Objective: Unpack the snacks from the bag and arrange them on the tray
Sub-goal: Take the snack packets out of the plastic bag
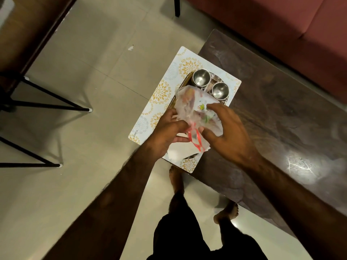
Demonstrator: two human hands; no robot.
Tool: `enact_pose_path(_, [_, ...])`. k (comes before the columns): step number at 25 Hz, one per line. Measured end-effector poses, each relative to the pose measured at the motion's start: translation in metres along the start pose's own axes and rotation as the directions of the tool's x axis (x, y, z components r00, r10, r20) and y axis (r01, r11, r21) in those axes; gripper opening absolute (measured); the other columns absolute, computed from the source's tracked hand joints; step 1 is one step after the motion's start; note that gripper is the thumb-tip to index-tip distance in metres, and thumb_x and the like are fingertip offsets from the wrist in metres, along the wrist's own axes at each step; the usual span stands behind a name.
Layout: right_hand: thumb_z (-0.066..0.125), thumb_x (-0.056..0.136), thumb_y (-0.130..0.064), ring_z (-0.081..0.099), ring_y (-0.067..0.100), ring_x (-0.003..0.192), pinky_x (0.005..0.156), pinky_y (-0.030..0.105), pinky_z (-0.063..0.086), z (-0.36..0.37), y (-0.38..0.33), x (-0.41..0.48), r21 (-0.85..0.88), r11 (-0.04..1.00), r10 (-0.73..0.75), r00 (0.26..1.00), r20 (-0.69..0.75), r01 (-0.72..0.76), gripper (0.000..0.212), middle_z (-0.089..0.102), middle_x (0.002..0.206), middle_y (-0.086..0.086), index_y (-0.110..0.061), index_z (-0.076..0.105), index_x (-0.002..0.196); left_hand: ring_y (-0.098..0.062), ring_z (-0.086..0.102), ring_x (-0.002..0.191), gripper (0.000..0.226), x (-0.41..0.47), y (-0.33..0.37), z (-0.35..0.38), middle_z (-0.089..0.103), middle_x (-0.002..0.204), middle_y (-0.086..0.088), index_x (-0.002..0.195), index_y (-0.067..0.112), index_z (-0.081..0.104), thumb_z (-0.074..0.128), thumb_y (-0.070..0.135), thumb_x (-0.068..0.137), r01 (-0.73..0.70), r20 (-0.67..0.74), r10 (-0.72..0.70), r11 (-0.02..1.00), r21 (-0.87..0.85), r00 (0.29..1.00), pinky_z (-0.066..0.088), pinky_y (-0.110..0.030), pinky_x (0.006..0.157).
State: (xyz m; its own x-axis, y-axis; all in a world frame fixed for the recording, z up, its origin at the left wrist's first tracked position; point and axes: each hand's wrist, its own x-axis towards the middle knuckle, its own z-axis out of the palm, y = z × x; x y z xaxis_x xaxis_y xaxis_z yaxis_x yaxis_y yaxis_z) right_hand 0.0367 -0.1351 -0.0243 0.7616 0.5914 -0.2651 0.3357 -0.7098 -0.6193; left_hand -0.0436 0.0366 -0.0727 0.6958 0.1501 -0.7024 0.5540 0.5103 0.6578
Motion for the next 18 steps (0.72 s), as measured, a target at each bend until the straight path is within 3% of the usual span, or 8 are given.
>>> enact_pose_path(3, [0.062, 0.087, -0.061, 0.044, 0.012, 0.137, 0.11, 0.028, 0.034, -0.002, -0.014, -0.014, -0.012, 1.0, -0.008, 1.0, 0.019, 0.008, 0.068, 0.052, 0.148, -0.005, -0.024, 0.052, 0.143, -0.025, 0.077, 0.087, 0.034, -0.007, 0.006, 0.006, 0.073, 0.11, -0.012, 0.116, 0.013, 0.057, 0.072, 0.027, 0.089, -0.037, -0.06, 0.046, 0.989, 0.145, 0.997, 0.064, -0.043, 0.07])
enact_pose_path(6, [0.069, 0.088, -0.041, 0.051, 0.018, 0.128, 0.103, 0.032, 0.041, -0.004, -0.016, -0.022, -0.101, 0.995, 0.003, 1.0, 0.007, -0.002, 0.055, 0.059, 0.139, -0.004, -0.025, 0.055, 0.139, -0.016, 0.076, 0.07, 0.04, -0.016, 0.016, 0.015, 0.076, 0.089, -0.005, 0.106, 0.009, 0.059, 0.066, 0.045, 0.092, -0.066, -0.135, 0.108, 0.956, 0.285, 0.985, 0.062, -0.036, 0.064])
enact_pose_path(8, [0.064, 0.092, -0.031, 0.055, 0.019, 0.113, 0.088, 0.034, 0.045, -0.01, -0.014, -0.022, -0.12, 0.99, 0.059, 0.995, -0.079, -0.068, 0.036, 0.067, 0.126, -0.005, -0.027, 0.064, 0.128, -0.014, 0.069, 0.062, 0.049, -0.022, 0.023, 0.019, 0.073, 0.078, -0.003, 0.101, 0.004, 0.061, 0.062, 0.052, 0.092, -0.072, -0.175, 0.138, 0.939, 0.337, 0.975, 0.058, -0.035, 0.063])
enact_pose_path(10, [0.059, 0.097, -0.035, 0.057, 0.017, 0.1, 0.076, 0.031, 0.041, -0.017, -0.01, -0.02, -0.107, 0.988, 0.101, 0.987, -0.128, -0.115, 0.023, 0.073, 0.112, -0.005, -0.027, 0.07, 0.115, -0.013, 0.066, 0.067, 0.055, -0.026, 0.028, 0.018, 0.071, 0.085, -0.003, 0.106, 0.005, 0.059, 0.064, 0.057, 0.088, -0.054, -0.149, 0.115, 0.929, 0.365, 0.982, 0.057, -0.035, 0.064])
enact_pose_path(14, [0.056, 0.098, -0.042, 0.068, 0.014, 0.087, 0.072, 0.033, 0.052, -0.028, -0.006, -0.013, 0.069, 0.986, 0.155, 0.984, -0.09, -0.149, 0.025, 0.076, 0.096, -0.008, -0.028, 0.074, 0.11, -0.018, 0.067, 0.093, 0.061, -0.031, 0.027, 0.023, 0.064, 0.11, -0.003, 0.122, 0.024, 0.048, 0.078, 0.052, 0.078, -0.095, -0.044, 0.132, 0.873, 0.478, 0.99, 0.05, -0.027, 0.066])
enact_pose_path(18, [0.065, 0.093, -0.018, 0.069, -0.001, 0.086, 0.071, 0.021, 0.051, -0.027, -0.011, -0.012, 0.108, 0.989, 0.113, 0.991, -0.074, -0.105, 0.018, 0.076, 0.093, -0.016, -0.029, 0.075, 0.104, -0.009, 0.067, 0.094, 0.042, -0.027, 0.027, 0.041, 0.068, 0.108, 0.01, 0.124, 0.026, 0.056, 0.071, 0.038, 0.088, -0.104, -0.062, 0.144, 0.897, 0.429, 0.988, 0.051, -0.025, 0.07])
